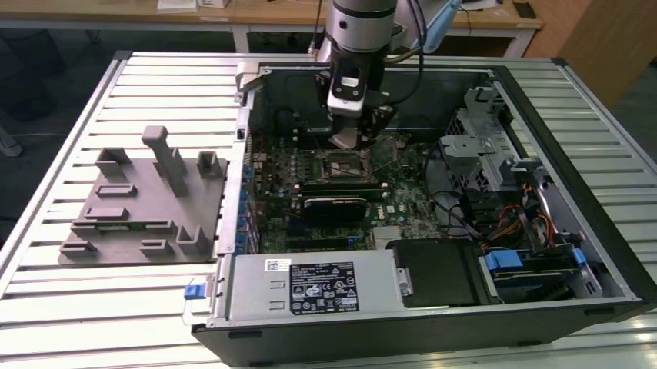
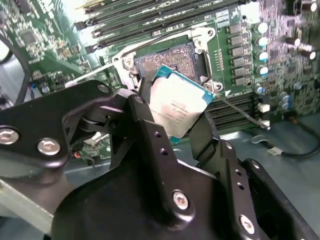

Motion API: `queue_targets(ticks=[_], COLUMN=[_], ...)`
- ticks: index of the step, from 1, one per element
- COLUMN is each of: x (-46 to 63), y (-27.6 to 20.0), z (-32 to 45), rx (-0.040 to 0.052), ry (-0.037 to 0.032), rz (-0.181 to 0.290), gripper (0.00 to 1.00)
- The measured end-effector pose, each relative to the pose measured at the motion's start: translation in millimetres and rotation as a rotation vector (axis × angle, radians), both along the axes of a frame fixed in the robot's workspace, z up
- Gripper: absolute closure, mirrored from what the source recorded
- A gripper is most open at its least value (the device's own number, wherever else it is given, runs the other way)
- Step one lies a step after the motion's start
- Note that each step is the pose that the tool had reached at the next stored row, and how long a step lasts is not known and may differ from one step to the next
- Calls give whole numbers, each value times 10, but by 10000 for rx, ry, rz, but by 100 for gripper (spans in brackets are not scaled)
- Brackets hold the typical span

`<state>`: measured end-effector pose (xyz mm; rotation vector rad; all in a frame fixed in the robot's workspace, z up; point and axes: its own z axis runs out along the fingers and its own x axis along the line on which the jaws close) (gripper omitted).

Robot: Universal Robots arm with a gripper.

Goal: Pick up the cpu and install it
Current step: 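Place the cpu into insertion slot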

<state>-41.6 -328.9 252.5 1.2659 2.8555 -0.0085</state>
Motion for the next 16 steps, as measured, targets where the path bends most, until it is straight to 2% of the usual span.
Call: queue_targets(ticks=[16], x=[0], y=[0], z=[-33], rx=[-7], ry=[-7], rz=[-2921], gripper=[45])
